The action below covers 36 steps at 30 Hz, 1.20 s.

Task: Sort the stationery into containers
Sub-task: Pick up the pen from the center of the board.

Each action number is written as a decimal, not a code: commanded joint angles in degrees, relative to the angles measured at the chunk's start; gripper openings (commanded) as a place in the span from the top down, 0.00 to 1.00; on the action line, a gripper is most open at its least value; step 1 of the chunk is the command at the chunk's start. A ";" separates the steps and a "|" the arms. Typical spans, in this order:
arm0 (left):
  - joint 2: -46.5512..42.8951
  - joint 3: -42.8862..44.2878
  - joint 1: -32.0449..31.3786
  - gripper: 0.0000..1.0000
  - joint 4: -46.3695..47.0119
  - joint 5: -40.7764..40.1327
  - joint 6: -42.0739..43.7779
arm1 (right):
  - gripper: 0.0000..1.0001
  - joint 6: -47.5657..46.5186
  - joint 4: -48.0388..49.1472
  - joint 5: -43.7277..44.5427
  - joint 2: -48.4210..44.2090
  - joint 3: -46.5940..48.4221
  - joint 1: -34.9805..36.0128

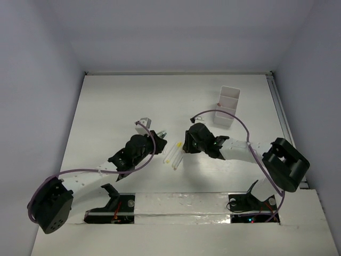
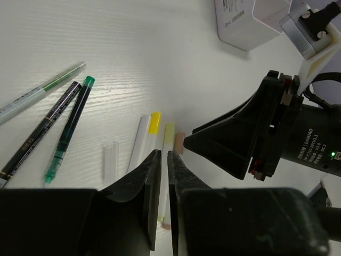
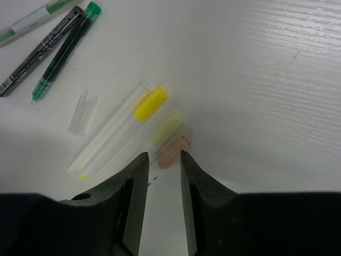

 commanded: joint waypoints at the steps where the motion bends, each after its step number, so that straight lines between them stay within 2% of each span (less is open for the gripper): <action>1: 0.80 -0.17 0.00 0.92 4.05 1.76 1.42 | 0.64 1.70 -1.73 1.34 2.58 3.07 0.62; 11: 3.87 0.71 0.00 0.84 4.32 3.25 4.32 | 0.66 2.76 -4.02 2.12 5.04 4.39 0.62; 16: 5.72 0.80 0.00 0.82 5.28 4.05 4.94 | 0.56 0.65 -7.79 3.88 6.27 6.15 0.62; 18: 5.99 0.89 0.00 0.82 5.19 3.70 5.29 | 0.55 -0.66 -9.29 3.79 6.45 6.76 0.62; 22: 6.42 0.80 0.00 0.82 5.37 2.91 5.73 | 0.61 -2.08 -11.14 3.44 6.01 6.24 0.62; 28: 6.78 1.50 0.00 0.82 5.02 2.55 6.08 | 0.61 -5.06 -15.09 2.21 5.74 7.20 1.75; 30: 5.73 1.50 0.00 0.82 5.10 1.68 5.55 | 0.62 -5.59 -17.01 3.26 7.06 7.64 1.76; 34: -2.24 -0.42 0.00 0.82 5.37 -0.43 4.76 | 0.68 -5.51 -18.26 5.29 8.12 7.21 2.29; 36: -5.51 -1.04 0.00 0.82 4.32 -2.71 4.67 | 0.69 -5.33 -18.26 5.11 7.94 6.59 2.29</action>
